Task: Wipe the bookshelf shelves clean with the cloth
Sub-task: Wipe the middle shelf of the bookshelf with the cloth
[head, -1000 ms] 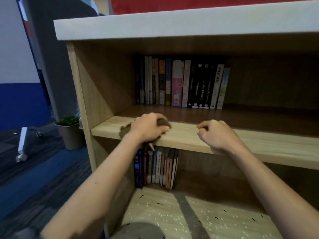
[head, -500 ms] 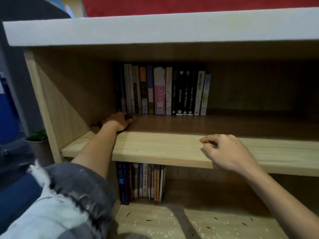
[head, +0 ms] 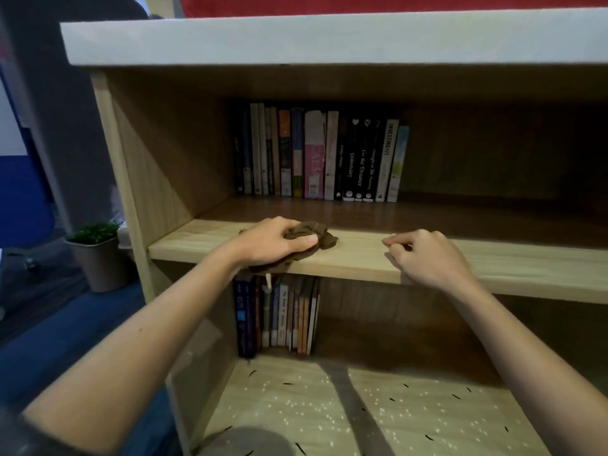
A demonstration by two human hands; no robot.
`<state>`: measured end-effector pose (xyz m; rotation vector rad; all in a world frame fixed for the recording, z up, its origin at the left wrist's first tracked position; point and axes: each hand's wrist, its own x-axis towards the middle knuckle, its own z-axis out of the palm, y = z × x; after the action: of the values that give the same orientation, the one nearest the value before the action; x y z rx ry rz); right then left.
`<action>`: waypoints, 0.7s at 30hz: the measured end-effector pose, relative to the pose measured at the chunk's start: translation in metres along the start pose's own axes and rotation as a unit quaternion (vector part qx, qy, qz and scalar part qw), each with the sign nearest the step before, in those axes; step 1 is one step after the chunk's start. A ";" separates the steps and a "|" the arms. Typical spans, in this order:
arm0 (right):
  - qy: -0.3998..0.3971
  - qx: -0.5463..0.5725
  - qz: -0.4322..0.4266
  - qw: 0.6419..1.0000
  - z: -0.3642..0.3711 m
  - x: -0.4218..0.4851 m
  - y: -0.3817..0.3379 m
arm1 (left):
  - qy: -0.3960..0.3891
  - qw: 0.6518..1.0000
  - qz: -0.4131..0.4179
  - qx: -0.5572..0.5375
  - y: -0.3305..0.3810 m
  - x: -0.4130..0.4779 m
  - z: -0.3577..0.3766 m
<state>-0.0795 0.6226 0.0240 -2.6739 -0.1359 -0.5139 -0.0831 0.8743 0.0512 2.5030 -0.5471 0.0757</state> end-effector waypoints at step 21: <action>0.125 0.021 -0.101 0.987 0.003 -0.048 -0.001 | 0.294 0.946 0.097 0.097 0.048 -0.031 0.100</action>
<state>-0.1231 0.6236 0.0035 -2.5422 -0.3426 -0.8955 -0.1369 0.7946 -0.0123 2.4271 -0.5425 0.9586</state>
